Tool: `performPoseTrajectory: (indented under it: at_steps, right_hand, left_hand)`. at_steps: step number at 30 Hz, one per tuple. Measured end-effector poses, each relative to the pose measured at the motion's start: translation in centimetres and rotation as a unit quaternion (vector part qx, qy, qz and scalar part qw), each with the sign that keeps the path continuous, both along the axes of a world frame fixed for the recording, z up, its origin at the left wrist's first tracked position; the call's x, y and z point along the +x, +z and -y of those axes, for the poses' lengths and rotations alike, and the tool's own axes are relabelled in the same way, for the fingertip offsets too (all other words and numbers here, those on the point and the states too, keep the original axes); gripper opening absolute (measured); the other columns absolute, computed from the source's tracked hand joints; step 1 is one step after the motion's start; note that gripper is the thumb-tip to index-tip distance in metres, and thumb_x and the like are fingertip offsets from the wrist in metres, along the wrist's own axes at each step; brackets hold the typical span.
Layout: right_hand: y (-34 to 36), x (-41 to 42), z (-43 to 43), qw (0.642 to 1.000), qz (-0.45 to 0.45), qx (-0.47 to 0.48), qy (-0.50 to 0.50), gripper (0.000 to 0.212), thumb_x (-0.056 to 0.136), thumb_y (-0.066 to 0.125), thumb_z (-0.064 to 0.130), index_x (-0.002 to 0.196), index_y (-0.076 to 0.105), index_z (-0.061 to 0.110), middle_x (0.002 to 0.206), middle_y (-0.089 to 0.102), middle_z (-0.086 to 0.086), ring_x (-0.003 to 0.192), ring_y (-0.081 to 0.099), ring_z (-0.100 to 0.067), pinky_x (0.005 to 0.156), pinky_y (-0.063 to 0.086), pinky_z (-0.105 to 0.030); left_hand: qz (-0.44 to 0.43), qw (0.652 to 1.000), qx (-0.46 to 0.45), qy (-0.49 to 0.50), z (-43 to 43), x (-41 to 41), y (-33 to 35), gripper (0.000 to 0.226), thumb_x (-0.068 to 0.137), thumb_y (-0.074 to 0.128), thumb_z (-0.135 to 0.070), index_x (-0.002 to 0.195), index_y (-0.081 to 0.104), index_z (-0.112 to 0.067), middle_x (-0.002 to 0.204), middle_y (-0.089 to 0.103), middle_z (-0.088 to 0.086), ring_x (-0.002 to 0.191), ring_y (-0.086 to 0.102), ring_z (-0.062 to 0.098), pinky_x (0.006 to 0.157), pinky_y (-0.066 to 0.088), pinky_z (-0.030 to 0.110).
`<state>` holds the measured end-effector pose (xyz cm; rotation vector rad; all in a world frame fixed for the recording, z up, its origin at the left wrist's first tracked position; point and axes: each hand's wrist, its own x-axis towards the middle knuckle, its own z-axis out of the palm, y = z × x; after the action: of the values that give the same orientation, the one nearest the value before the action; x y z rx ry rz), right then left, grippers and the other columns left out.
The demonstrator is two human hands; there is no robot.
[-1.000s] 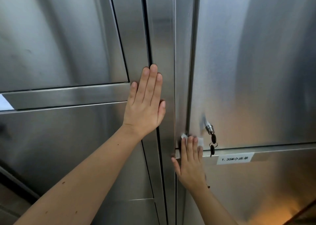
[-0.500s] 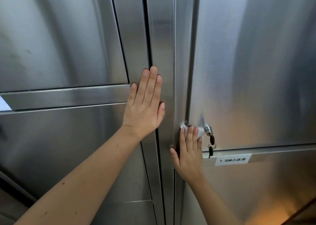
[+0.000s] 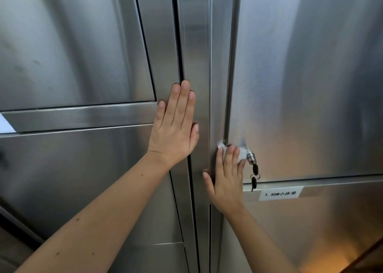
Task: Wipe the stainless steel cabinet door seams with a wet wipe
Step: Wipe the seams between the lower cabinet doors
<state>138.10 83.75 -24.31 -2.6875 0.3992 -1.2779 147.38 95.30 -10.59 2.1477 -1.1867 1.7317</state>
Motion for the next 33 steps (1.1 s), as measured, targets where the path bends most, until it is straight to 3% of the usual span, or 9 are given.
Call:
performPoseTrajectory:
  at_steps: [4,10,16,19,21,24,27,30,33]
  right_hand:
    - [-0.8,-0.1,-0.1,1.000,-0.002,0.000,0.011,0.067,0.098,0.013,0.049,0.148,-0.011,0.012,0.154,-0.025,-0.003,0.142,-0.016,-0.022,0.114,-0.006,-0.041]
    - [-6.4,-2.1,-0.6,0.998,-0.069,0.007,-0.014,0.067,0.098,0.010,0.050,0.148,-0.002,0.008,0.156,-0.016,-0.007,0.144,-0.008,-0.023,0.111,0.009,-0.047]
    - [-4.3,-1.9,-0.8,0.997,-0.080,0.012,-0.006,0.067,0.097,0.007,0.051,0.148,-0.011,0.012,0.155,-0.018,-0.007,0.142,-0.016,-0.020,0.112,0.001,-0.043]
    - [-0.4,-1.3,-0.7,0.999,-0.045,0.022,0.007,0.070,0.097,0.014,0.050,0.145,0.008,-0.001,0.150,0.008,-0.020,0.142,-0.015,-0.022,0.113,0.003,-0.046]
    - [2.5,-0.9,-0.6,1.000,-0.024,0.016,0.013,0.069,0.096,0.017,0.049,0.141,0.021,-0.003,0.147,0.013,-0.021,0.141,-0.008,-0.025,0.112,0.010,-0.054]
    - [6.4,-0.5,-0.5,1.000,0.004,-0.005,0.010,0.070,0.093,0.029,0.048,0.140,0.022,-0.004,0.147,0.012,-0.021,0.139,0.001,-0.026,0.103,0.016,-0.055]
    - [9.5,-0.3,-0.1,1.000,0.017,-0.022,0.012,0.072,0.091,0.031,0.047,0.142,0.016,-0.002,0.150,0.003,-0.018,0.141,-0.010,-0.025,0.106,0.010,-0.052]
    - [12.7,0.0,0.6,0.999,0.003,-0.035,0.018,0.072,0.093,0.023,0.051,0.146,0.003,0.006,0.151,-0.017,-0.008,0.140,-0.023,-0.019,0.109,-0.007,-0.045]
    - [16.3,0.1,1.2,0.998,0.005,-0.058,0.006,0.073,0.093,0.017,0.054,0.148,0.002,0.009,0.151,-0.022,-0.005,0.141,-0.021,-0.021,0.109,-0.013,-0.041]
  left_hand:
    - [0.010,1.000,-0.004,0.000,-0.1,0.0,0.1,0.074,0.091,0.032,-0.029,0.145,-0.012,-0.004,0.151,-0.027,0.009,0.141,-0.015,0.022,0.114,-0.007,0.040]
    - [0.008,1.000,0.000,0.001,-0.1,-0.2,0.0,0.075,0.090,0.031,-0.029,0.144,-0.014,-0.004,0.150,-0.029,0.008,0.140,-0.018,0.021,0.114,-0.007,0.039]
    - [-0.016,1.000,0.013,0.022,-0.2,-0.7,0.3,0.078,0.089,0.031,-0.029,0.142,-0.022,-0.005,0.146,-0.037,0.008,0.138,-0.025,0.020,0.113,-0.010,0.038]
    - [-0.030,0.999,0.024,0.026,-0.4,-1.0,0.4,0.077,0.091,0.029,-0.029,0.141,-0.024,-0.006,0.146,-0.038,0.006,0.138,-0.026,0.018,0.113,-0.008,0.038]
    - [-0.033,0.998,0.034,0.028,-0.7,-1.2,0.6,0.074,0.092,0.028,-0.029,0.143,-0.020,-0.006,0.147,-0.036,0.005,0.139,-0.023,0.018,0.114,-0.005,0.039]
    - [-0.020,0.999,0.033,0.022,-1.1,-1.4,1.6,0.066,0.092,0.030,-0.027,0.146,0.000,-0.004,0.153,-0.023,0.006,0.142,-0.013,0.018,0.114,0.001,0.041]
    - [0.008,1.000,0.016,0.004,-0.9,-1.6,4.5,0.060,0.090,0.037,-0.023,0.144,0.022,-0.003,0.152,0.012,0.012,0.141,0.011,0.024,0.112,0.009,0.045]
    - [0.023,1.000,-0.002,-0.007,-0.3,-1.6,8.6,0.057,0.089,0.039,-0.021,0.142,0.029,-0.001,0.149,0.024,0.015,0.138,0.021,0.027,0.110,0.013,0.049]
    - [0.033,0.999,-0.016,-0.007,0.1,-1.4,12.5,0.057,0.089,0.040,-0.021,0.142,0.030,0.000,0.148,0.028,0.017,0.138,0.025,0.029,0.110,0.013,0.050]
